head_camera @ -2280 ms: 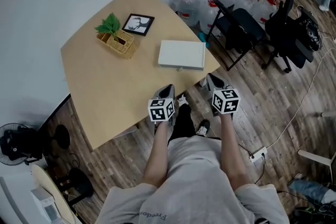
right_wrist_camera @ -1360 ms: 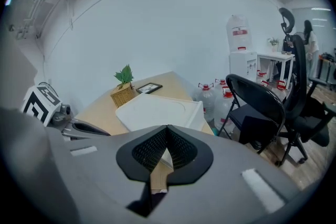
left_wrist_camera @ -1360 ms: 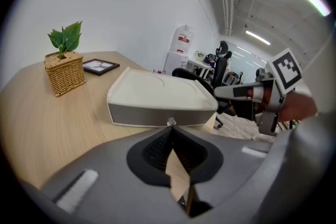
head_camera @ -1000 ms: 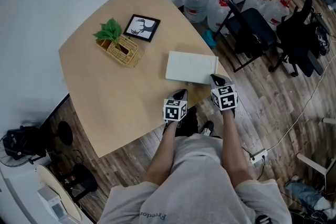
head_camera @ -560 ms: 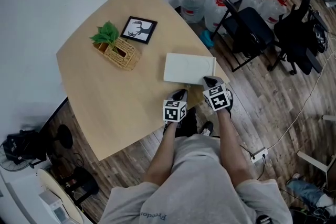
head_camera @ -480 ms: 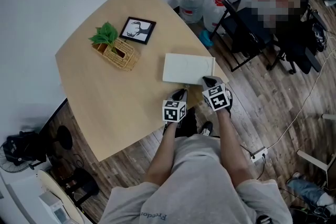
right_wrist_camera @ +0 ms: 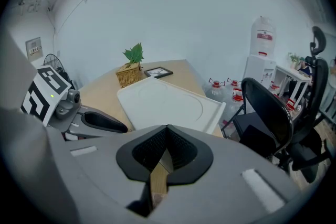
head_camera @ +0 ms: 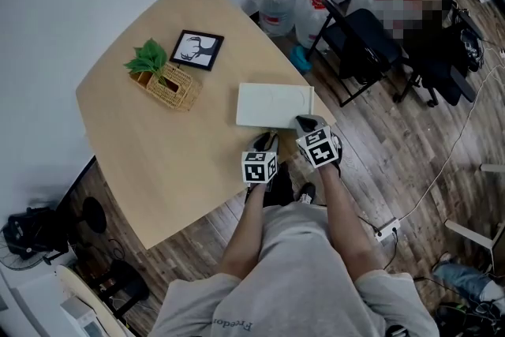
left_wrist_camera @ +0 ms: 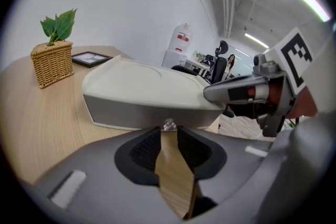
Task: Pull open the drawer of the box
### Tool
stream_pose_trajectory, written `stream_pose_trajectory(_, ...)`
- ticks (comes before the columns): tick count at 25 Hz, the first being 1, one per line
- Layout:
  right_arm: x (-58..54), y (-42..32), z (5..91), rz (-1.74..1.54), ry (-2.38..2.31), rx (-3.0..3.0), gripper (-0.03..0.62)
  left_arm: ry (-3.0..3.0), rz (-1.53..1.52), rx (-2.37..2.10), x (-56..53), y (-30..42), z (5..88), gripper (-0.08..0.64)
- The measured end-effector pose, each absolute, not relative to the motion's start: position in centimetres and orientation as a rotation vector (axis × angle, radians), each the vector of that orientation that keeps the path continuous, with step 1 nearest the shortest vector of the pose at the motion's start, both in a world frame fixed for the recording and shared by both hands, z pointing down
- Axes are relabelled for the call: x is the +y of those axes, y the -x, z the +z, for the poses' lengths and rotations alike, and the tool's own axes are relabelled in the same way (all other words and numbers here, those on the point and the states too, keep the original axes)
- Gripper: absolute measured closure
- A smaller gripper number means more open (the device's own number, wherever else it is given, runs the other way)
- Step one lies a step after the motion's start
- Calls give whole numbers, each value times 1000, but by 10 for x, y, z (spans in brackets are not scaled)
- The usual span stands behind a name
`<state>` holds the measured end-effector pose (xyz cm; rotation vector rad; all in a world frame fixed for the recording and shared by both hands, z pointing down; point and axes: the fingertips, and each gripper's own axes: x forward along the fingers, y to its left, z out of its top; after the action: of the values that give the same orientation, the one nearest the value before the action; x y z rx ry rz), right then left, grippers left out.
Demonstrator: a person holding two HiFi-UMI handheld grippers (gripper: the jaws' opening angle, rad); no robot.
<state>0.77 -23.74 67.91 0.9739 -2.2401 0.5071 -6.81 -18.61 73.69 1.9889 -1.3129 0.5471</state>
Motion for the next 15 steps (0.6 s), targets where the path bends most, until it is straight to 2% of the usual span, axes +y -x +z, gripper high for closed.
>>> stream_pose_trajectory(15, -238, -7, 678, 530, -942, -2250, 591, -1966, 581, -1325, -197, 59, 742, 443)
